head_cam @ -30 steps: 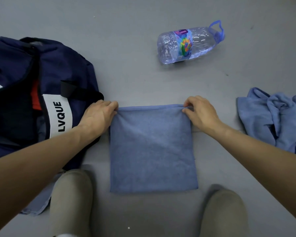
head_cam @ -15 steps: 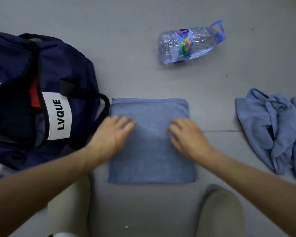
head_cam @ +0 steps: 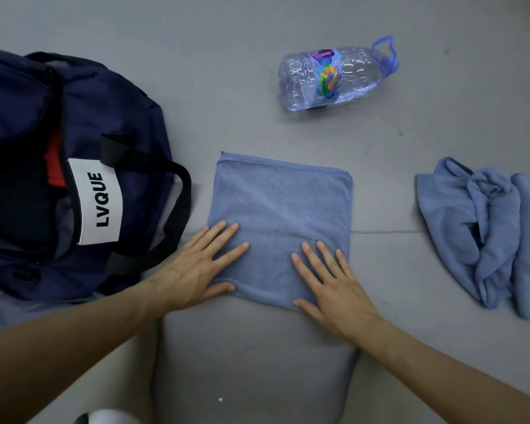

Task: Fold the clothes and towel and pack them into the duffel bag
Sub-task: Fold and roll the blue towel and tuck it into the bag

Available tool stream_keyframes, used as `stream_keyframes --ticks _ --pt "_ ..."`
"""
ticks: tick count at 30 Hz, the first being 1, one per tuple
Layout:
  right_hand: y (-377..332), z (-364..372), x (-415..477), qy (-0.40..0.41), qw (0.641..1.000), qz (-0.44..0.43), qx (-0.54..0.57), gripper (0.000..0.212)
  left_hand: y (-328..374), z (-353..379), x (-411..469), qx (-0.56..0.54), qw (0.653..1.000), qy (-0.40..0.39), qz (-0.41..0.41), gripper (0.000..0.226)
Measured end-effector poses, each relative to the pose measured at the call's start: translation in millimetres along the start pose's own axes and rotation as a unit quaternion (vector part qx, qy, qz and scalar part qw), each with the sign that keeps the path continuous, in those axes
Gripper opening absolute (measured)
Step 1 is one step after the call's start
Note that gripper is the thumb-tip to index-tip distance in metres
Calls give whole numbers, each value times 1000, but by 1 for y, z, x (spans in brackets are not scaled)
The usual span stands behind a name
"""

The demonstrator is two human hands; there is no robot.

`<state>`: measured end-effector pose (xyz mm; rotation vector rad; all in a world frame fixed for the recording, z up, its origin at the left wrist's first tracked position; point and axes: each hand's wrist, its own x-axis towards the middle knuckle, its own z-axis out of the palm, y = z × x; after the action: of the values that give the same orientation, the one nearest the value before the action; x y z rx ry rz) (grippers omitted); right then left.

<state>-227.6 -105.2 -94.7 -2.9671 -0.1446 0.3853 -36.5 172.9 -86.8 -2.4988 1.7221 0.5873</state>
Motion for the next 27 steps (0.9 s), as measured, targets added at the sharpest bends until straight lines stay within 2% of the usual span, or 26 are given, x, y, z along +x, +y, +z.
stream_keyframes --ticks 2,4,7,11,16,20,22,24,27 --pt "8 4 -5 35 995 -94 13 57 5 -5 -1 -6 1000 22 17 69" --pt "13 12 -21 45 990 -134 31 45 13 -3 -11 -21 997 53 47 54" --pt "17 17 -39 22 995 -93 42 50 15 5 -26 -44 996 56 57 41" --pt "20 4 -36 51 993 -44 101 38 8 7 -27 -59 995 68 45 34" --pt "17 -12 -27 46 969 67 234 35 9 -2 -24 -40 996 65 46 28" --pt "15 -29 -27 18 946 132 295 19 18 -16 -27 -110 993 45 -8 22" --pt "16 -40 -30 -33 938 148 311 10 20 -22 -31 -141 989 26 -44 16" --pt "19 -49 -31 -73 929 150 331 15 20 -27 -35 -181 980 40 -74 17" --pt "24 -59 -25 -44 911 172 371 10 16 -39 -30 -246 956 57 -150 8"
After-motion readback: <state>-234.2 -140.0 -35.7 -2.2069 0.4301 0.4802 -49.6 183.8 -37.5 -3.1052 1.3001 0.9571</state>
